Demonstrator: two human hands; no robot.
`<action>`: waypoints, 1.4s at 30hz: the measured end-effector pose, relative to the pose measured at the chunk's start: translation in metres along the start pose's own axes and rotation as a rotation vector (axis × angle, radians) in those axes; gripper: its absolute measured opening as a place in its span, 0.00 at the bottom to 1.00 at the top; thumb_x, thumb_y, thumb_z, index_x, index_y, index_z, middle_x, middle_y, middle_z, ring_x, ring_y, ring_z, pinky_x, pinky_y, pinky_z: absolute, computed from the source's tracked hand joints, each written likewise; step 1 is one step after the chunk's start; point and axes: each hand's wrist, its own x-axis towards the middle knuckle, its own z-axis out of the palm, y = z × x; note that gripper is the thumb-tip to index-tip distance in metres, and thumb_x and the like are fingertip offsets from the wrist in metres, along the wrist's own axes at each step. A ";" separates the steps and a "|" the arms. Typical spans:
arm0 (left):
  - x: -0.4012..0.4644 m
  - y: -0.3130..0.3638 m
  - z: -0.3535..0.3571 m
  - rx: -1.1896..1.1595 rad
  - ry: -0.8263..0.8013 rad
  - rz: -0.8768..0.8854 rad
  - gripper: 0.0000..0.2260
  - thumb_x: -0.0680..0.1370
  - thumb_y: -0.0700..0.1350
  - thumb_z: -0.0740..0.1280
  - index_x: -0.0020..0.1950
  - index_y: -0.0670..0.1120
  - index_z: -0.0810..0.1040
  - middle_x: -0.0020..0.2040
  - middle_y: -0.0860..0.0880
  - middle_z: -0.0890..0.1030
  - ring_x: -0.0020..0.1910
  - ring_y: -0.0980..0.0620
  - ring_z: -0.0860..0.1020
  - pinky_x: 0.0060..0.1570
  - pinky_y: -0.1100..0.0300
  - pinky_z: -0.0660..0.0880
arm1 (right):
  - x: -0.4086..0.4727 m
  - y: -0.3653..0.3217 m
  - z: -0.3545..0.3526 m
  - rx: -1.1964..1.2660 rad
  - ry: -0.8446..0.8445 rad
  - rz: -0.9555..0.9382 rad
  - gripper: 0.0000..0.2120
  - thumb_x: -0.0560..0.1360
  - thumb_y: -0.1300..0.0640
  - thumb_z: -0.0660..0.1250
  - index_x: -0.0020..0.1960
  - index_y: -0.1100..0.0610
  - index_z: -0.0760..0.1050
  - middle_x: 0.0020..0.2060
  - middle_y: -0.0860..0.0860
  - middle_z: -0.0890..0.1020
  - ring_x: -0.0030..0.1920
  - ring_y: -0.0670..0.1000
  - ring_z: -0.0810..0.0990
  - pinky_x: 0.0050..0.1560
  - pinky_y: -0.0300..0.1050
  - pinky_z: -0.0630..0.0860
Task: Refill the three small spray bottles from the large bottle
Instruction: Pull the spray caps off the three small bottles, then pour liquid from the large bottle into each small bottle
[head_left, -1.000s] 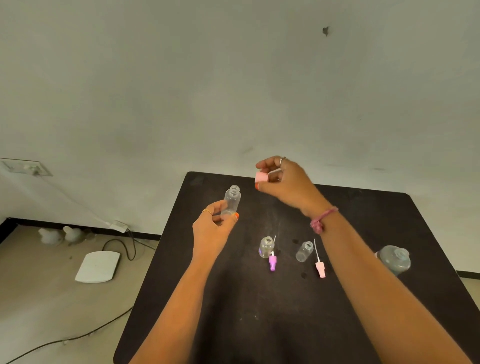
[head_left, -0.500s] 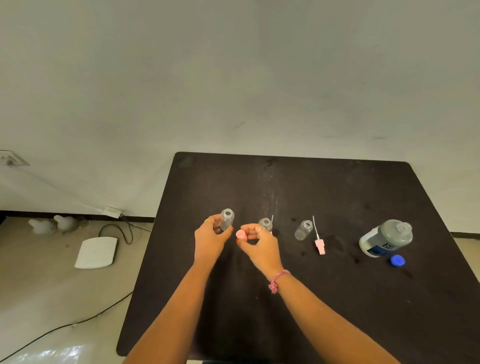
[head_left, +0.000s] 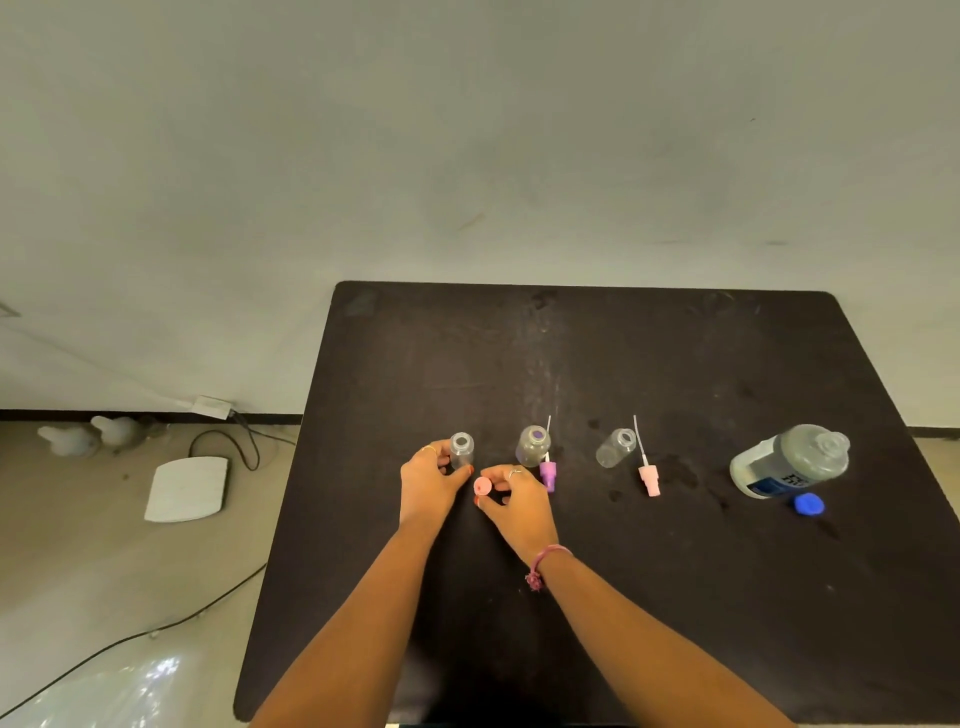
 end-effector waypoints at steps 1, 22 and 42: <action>0.001 -0.001 0.001 0.001 -0.004 -0.003 0.18 0.73 0.41 0.73 0.61 0.44 0.76 0.56 0.48 0.80 0.52 0.57 0.76 0.53 0.65 0.71 | 0.000 0.000 0.000 -0.012 -0.005 -0.003 0.13 0.72 0.58 0.71 0.55 0.51 0.77 0.51 0.46 0.79 0.49 0.41 0.77 0.55 0.38 0.76; -0.028 0.011 -0.029 -0.251 0.219 0.204 0.17 0.75 0.33 0.66 0.60 0.49 0.76 0.55 0.51 0.77 0.51 0.58 0.77 0.48 0.71 0.72 | -0.053 0.053 -0.057 0.144 0.185 0.086 0.16 0.71 0.62 0.73 0.56 0.52 0.76 0.51 0.47 0.79 0.50 0.42 0.78 0.48 0.32 0.76; -0.072 0.112 0.136 -0.363 0.043 0.143 0.29 0.74 0.40 0.72 0.73 0.44 0.66 0.69 0.49 0.72 0.69 0.53 0.69 0.67 0.64 0.64 | -0.065 0.128 -0.231 0.375 0.698 0.050 0.25 0.68 0.62 0.75 0.62 0.59 0.70 0.55 0.51 0.74 0.54 0.49 0.77 0.56 0.45 0.75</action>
